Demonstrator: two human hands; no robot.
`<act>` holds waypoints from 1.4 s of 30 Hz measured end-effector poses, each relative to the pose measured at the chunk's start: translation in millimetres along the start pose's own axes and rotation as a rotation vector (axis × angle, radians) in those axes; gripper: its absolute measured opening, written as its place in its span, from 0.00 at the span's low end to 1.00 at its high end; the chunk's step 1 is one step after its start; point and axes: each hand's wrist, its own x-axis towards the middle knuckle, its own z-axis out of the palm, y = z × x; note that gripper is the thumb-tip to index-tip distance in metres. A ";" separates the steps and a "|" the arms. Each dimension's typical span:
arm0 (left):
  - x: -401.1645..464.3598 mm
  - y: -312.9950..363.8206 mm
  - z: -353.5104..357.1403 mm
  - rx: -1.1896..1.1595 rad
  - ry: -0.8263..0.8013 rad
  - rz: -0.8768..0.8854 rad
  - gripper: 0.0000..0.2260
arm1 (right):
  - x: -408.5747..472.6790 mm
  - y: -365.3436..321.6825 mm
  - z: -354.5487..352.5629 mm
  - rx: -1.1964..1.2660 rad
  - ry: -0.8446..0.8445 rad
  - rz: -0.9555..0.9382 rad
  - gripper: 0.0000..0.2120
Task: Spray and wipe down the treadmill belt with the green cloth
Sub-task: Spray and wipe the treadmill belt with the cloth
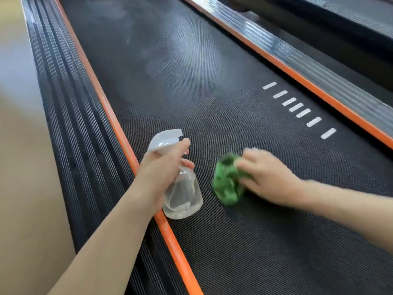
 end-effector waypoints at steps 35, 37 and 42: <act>2.1 3.1 -9.0 -0.074 0.047 0.032 0.12 | -66.0 -97.6 -23.8 0.124 -0.126 -0.051 0.12; 2.4 2.3 -10.0 -0.072 0.056 0.038 0.12 | -56.7 -81.7 -26.5 0.097 -0.174 -0.210 0.12; 0.4 4.0 -9.9 -0.067 0.073 0.052 0.11 | 54.7 0.6 17.0 0.027 0.094 0.105 0.16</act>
